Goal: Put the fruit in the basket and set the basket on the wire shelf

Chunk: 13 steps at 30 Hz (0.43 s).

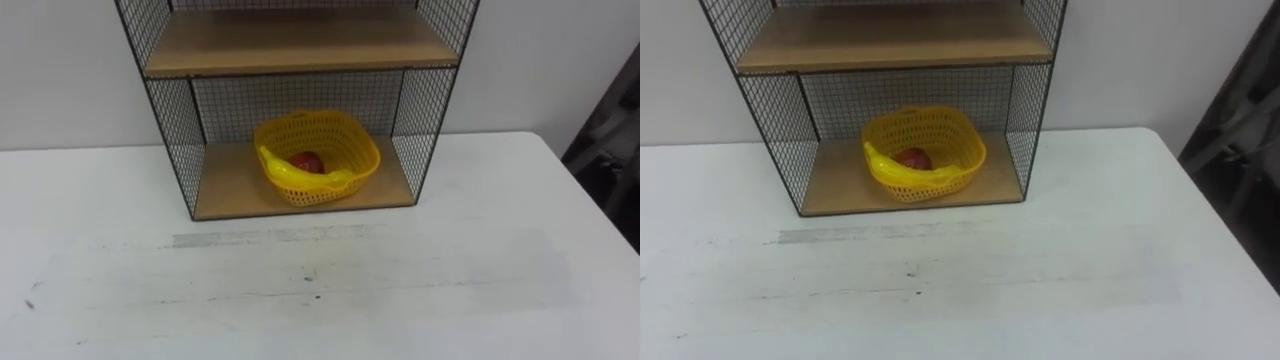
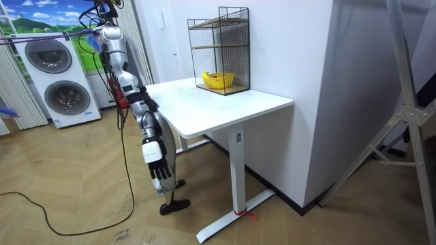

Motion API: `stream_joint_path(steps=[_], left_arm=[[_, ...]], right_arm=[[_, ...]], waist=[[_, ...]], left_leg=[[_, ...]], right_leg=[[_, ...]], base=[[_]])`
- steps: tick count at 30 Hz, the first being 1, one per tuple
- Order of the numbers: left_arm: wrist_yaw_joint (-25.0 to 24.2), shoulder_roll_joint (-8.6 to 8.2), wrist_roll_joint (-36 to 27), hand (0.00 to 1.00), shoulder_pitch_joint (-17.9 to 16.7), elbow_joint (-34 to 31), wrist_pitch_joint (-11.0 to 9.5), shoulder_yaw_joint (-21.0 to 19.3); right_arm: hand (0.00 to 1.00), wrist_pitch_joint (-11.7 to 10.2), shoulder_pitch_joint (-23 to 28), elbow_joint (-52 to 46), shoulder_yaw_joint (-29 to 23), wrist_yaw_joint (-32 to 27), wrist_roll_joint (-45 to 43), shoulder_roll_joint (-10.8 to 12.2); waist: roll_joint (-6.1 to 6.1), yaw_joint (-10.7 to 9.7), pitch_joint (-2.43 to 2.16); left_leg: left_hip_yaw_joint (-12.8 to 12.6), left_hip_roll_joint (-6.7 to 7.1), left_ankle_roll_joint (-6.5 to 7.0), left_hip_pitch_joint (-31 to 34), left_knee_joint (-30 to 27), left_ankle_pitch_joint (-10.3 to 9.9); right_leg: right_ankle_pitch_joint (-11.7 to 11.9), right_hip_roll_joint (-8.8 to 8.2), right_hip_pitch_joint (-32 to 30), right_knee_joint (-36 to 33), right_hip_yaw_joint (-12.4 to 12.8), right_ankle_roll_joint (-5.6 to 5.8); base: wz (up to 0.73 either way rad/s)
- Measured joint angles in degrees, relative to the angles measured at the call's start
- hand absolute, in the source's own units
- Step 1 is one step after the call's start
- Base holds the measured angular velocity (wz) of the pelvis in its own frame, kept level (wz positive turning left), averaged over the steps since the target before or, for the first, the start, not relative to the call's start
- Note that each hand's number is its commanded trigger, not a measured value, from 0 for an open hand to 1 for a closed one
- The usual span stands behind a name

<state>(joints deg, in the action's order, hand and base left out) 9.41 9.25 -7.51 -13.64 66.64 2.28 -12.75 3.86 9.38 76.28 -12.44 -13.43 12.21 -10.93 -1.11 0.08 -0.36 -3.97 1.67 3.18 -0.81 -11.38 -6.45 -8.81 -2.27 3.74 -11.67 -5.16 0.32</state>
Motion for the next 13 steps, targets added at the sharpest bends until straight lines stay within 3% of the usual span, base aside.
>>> stream_joint_path(steps=[5,13], left_arm=[[0.0,-1.16,1.0,0.0,0.3,0.0,1.3,3.1],[-1.4,-1.84,3.4,0.0,1.8,-0.5,2.4,5.1]], right_arm=[[0.0,1.9,-0.2,-0.2,3.5,0.8,-1.4,0.7],[0.0,2.4,-1.3,-0.4,4.7,3.2,-0.7,1.8]], waist=[[0.49,0.0,0.35],[0.38,-0.2,0.42]], left_leg=[[0.0,0.0,-0.34,-0.2,0.1,0.2],[0.6,0.04,-0.42,0.0,0.1,0.3]], right_leg=[[0.0,0.04,0.1,0.0,0.2,0.0],[0.0,0.16,0.0,0.0,0.0,-0.04]], base=[[0.0],[0.01]])
